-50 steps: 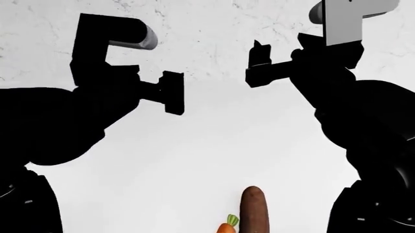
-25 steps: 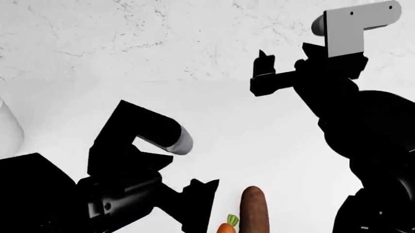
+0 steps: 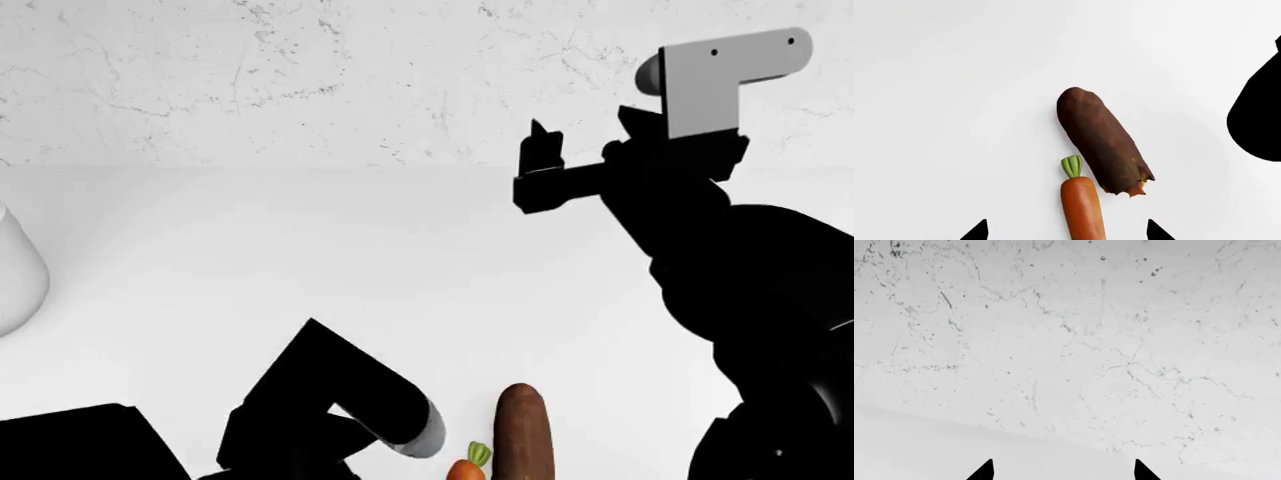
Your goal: Pick the sweet potato, carrot from the counter and place them in the cabinet. Then close the cabinet.
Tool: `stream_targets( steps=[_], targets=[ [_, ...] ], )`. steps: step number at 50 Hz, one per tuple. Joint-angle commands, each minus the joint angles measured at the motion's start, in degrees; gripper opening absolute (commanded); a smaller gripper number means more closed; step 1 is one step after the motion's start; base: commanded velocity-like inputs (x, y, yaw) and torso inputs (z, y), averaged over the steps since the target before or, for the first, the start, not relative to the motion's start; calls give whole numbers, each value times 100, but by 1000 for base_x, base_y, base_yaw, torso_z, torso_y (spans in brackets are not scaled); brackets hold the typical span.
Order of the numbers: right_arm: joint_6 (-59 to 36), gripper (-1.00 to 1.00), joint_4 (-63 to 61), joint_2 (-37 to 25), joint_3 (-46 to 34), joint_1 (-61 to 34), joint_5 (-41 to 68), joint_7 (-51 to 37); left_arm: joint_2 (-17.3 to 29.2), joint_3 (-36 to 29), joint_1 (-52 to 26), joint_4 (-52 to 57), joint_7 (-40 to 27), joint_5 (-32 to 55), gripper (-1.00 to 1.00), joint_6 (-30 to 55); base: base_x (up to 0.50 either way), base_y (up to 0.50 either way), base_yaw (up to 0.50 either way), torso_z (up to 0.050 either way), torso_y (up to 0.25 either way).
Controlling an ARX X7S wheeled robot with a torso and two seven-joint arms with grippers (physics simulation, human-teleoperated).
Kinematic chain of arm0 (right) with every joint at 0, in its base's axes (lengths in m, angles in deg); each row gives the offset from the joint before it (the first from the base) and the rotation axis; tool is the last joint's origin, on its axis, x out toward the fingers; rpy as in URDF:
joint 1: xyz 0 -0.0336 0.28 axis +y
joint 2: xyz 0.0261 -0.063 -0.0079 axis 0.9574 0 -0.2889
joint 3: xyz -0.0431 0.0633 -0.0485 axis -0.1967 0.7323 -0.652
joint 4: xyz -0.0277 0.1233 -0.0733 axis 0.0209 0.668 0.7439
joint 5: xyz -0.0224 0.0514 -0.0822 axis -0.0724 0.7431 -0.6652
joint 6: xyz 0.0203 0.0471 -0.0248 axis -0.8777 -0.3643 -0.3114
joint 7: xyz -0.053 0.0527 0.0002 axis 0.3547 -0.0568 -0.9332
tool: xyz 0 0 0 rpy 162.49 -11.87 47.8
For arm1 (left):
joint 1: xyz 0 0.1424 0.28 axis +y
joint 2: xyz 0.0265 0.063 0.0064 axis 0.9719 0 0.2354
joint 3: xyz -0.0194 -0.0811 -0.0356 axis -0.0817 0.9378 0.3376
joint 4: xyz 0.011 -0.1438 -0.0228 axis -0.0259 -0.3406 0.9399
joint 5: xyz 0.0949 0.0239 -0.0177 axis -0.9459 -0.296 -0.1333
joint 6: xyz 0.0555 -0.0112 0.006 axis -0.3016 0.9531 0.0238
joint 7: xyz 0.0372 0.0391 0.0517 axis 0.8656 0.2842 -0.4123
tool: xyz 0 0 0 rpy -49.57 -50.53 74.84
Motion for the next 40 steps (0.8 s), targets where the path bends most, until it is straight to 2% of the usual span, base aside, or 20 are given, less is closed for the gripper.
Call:
stream_targets(
  steps=[1, 23, 40],
  targets=[
    [70, 100, 9, -14, -7, 95, 46, -23, -225, -237, 108, -301, 264, -723, 100, 317, 0, 0, 0, 0, 0],
    [145, 100, -20, -55, 45, 268, 157, -65, -718, -853, 365, -762, 682, -1464, 100, 711, 0, 0, 0, 0, 0],
    [226, 100, -18, -104, 56, 382, 210, -105, -694, -1022, 944, -825, 1010, -1968, 100, 858, 0, 0, 0, 0, 0]
  ],
)
